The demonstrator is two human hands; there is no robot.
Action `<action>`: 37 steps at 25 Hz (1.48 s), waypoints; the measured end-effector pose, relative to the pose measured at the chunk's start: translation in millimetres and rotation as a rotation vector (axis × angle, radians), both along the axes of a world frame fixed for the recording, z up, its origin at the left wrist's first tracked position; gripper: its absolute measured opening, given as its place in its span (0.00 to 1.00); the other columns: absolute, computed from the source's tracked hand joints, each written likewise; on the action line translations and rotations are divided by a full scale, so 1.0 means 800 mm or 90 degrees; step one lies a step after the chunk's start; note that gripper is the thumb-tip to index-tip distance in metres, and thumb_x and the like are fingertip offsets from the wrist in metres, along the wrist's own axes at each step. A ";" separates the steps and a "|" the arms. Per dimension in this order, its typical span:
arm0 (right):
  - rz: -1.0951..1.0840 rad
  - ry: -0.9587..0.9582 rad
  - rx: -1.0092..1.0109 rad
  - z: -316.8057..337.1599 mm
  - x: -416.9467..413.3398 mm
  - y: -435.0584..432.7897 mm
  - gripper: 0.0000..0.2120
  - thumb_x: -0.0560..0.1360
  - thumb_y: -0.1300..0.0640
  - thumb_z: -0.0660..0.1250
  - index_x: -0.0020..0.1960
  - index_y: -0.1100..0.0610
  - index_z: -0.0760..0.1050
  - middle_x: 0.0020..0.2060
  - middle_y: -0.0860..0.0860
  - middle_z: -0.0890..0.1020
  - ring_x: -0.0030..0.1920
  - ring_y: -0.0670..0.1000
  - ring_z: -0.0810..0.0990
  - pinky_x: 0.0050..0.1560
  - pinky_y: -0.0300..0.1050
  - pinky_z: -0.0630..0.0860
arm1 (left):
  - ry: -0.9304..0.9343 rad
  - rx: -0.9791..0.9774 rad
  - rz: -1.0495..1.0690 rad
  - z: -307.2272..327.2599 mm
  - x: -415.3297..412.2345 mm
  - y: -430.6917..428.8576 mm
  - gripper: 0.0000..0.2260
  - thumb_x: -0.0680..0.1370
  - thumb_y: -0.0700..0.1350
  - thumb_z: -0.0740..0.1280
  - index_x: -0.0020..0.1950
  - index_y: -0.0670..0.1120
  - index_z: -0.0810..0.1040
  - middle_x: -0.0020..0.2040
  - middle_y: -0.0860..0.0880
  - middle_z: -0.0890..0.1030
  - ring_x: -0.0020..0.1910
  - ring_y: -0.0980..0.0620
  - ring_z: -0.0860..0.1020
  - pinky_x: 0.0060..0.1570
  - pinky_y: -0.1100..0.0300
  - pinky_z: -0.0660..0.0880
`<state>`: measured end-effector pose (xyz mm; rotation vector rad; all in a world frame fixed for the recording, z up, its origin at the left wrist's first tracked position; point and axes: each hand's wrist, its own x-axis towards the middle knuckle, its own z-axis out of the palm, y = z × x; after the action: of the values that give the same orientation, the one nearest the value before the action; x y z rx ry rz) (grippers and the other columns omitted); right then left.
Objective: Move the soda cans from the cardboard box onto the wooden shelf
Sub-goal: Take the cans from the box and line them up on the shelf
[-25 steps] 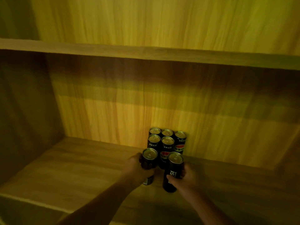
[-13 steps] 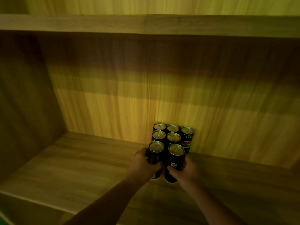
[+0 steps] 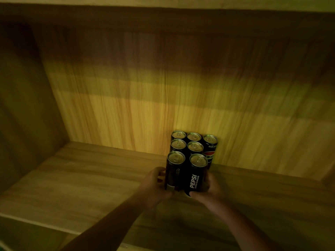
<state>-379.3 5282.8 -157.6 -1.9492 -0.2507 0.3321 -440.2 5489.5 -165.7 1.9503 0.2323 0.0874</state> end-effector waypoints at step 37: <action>-0.047 -0.088 -0.050 -0.030 -0.011 0.004 0.45 0.63 0.48 0.79 0.72 0.45 0.59 0.62 0.38 0.68 0.63 0.43 0.68 0.61 0.45 0.67 | -0.013 0.088 0.083 -0.018 -0.010 -0.012 0.50 0.61 0.56 0.81 0.77 0.53 0.59 0.70 0.55 0.68 0.67 0.53 0.71 0.64 0.52 0.74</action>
<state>-388.3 5286.3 -181.4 -2.0571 -0.2573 0.1616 -448.2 5480.2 -180.2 2.0688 0.3479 0.2144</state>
